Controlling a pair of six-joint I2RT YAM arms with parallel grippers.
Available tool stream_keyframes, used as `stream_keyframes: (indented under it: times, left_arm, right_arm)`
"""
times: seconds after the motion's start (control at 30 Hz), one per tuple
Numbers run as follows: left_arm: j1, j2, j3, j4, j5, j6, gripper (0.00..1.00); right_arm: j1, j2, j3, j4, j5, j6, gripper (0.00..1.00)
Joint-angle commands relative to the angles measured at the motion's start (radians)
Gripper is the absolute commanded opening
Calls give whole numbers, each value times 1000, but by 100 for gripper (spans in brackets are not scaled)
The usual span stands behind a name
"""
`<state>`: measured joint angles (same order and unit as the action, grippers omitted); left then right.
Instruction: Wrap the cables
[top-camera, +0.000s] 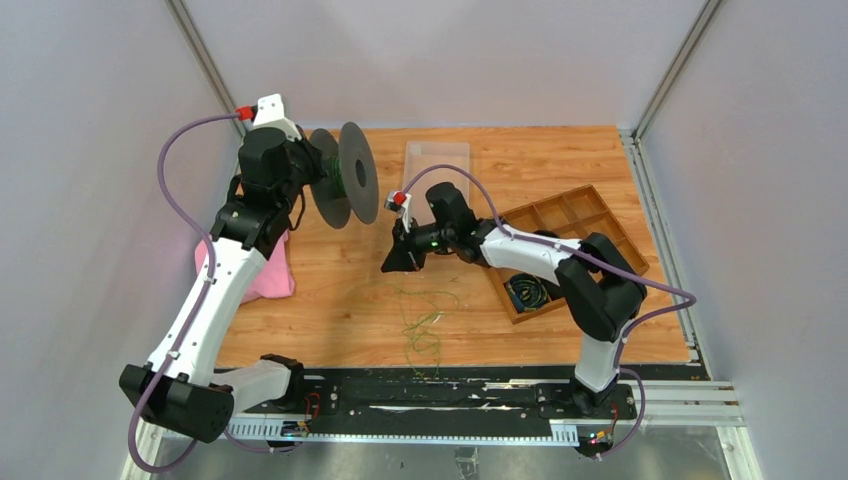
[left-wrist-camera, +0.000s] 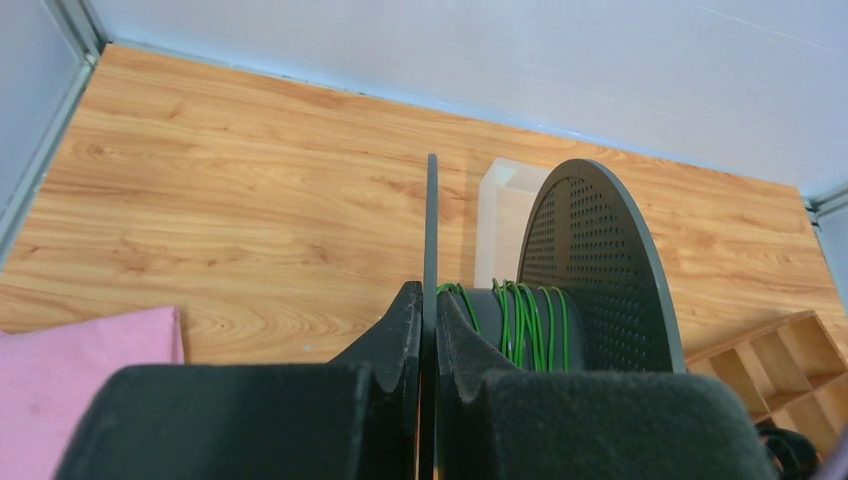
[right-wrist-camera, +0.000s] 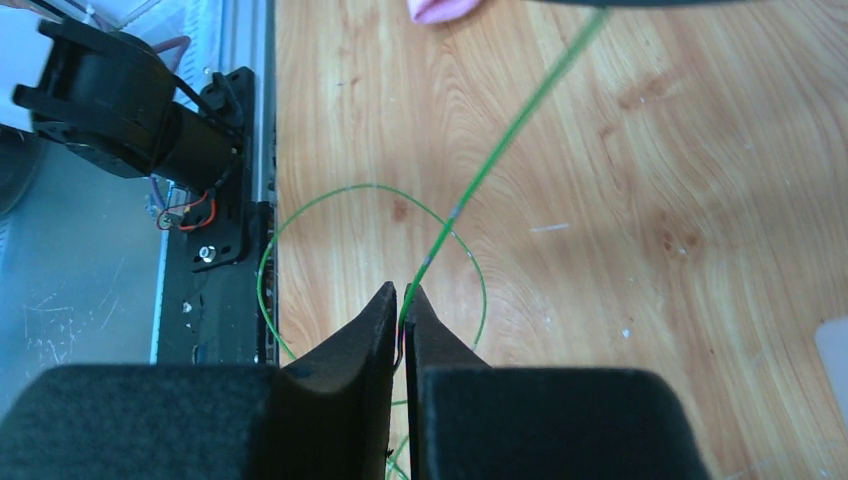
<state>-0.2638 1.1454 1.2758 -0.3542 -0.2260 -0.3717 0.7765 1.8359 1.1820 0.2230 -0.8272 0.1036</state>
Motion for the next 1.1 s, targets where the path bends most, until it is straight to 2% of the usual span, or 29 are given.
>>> stream_keyframes:
  times: [0.0,0.2,0.47,0.83,1.07]
  left_arm:
    - [9,-3,33,120,-56,16,0]
    - [6,3,1,152,-79,60,0]
    - [-46,3,-40,199,-150,132,0]
    - [-62,1,-71,228,-168,168,0]
    - [-99,-6,-102,253,-193,218,0]
  right_arm:
    - [44,-46,-11,14,-16,-3,6]
    - [84,-69,49,-64,-25,-6,7]
    - [135,-54,224,-292,-29,-76,6]
    - [141,-80,365,-472,-87,-163,5]
    - [140,-82,503,-615,-36,-223,4]
